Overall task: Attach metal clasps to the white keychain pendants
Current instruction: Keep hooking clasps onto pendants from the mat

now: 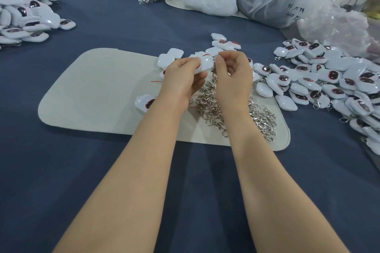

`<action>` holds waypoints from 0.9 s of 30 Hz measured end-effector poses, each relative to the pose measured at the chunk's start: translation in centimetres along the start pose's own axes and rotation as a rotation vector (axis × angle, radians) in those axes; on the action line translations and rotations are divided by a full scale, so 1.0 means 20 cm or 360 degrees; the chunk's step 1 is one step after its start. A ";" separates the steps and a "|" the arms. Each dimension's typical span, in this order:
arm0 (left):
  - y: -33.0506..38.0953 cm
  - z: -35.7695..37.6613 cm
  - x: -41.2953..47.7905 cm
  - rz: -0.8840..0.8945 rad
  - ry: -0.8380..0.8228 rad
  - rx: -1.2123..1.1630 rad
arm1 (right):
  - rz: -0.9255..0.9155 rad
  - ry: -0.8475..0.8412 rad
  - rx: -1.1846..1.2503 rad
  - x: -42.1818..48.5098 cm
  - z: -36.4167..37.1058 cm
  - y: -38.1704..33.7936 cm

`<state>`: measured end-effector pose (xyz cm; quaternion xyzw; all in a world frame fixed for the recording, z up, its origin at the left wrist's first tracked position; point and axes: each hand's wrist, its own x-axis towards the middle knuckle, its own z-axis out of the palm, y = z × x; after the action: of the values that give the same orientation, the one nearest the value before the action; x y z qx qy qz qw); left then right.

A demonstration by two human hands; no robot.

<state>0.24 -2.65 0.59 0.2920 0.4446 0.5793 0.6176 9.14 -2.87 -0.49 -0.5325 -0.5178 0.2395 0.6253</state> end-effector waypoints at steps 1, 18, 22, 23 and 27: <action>0.00 0.00 0.00 -0.0023 -0.0009 -0.0044 | 0.0043 -0.0014 0.0065 0.00 0.00 0.00; 0.02 0.00 -0.01 -0.0124 0.0015 -0.0233 | 0.0082 -0.0004 0.0049 0.01 0.00 0.00; 0.01 0.00 -0.01 0.0101 0.0096 -0.0037 | -0.0030 -0.0041 -0.0180 0.02 -0.02 0.01; 0.00 0.00 -0.01 0.0178 0.0128 0.0033 | -0.0068 -0.0054 -0.0243 0.02 -0.02 0.02; -0.02 0.01 -0.01 0.0550 0.0145 0.0393 | -0.0189 -0.0094 -0.0438 0.02 -0.03 0.04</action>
<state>0.57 -2.79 0.38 0.4109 0.4830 0.6303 0.4478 10.04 -2.64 -1.00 -0.5744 -0.5945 0.1443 0.5439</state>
